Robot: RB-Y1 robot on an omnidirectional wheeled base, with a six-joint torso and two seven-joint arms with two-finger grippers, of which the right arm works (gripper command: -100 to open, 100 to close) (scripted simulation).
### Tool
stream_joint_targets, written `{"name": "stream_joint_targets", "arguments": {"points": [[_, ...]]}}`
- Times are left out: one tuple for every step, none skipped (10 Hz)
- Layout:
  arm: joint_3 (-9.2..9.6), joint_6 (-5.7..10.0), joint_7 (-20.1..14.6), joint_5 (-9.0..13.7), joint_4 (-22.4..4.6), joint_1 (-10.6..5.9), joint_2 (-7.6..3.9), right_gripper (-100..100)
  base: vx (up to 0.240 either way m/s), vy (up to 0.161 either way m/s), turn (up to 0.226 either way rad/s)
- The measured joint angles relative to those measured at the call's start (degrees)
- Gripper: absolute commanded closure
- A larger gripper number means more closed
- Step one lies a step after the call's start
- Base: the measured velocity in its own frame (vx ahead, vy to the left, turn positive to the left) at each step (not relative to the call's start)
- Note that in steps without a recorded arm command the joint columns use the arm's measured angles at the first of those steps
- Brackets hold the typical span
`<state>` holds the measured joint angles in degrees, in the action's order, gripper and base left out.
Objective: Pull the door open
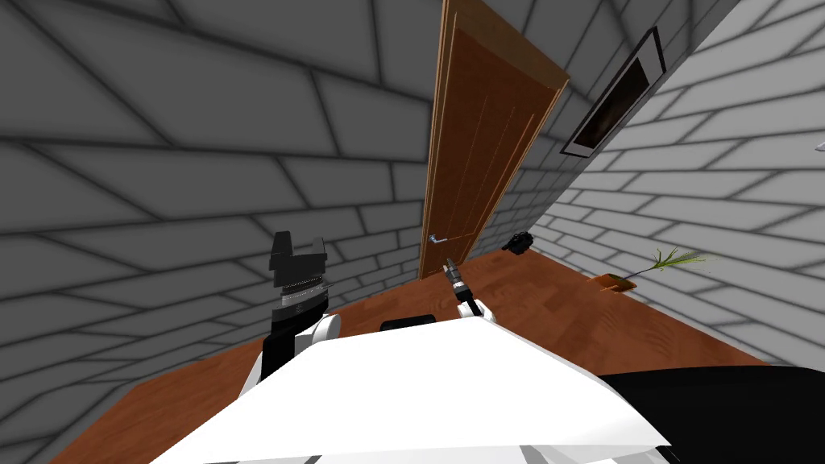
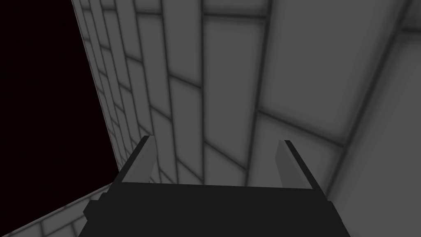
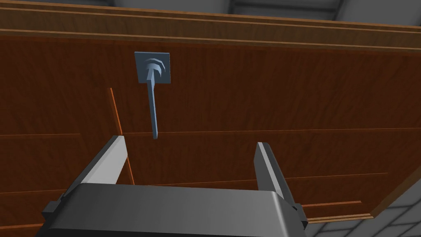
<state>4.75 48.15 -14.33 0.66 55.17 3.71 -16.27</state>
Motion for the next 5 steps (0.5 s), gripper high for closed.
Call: {"name": "stream_joint_targets", "arguments": {"points": [[0.03, 0.15, -0.36, -0.03, -0.53, 0.01, -0.27, -100, 0.081, -0.071, 0.084], [0.05, 0.37, -0.74, -0.05, -1.59, -0.32, -0.56, -100, 0.047, -0.047, 0.032], [0.03, 0.85, -0.96, -0.06, -2.78, -0.81, -0.66, -100, 0.04, -0.031, 0.062], [0.04, 1.15, -1.17, -0.07, -3.73, -1.18, -0.82, -100, 0.053, -0.043, 0.084], [0.05, 1.38, -1.5, -0.09, -4.74, -1.54, -1.08, -100, 0.061, -0.063, 0.077]]}}
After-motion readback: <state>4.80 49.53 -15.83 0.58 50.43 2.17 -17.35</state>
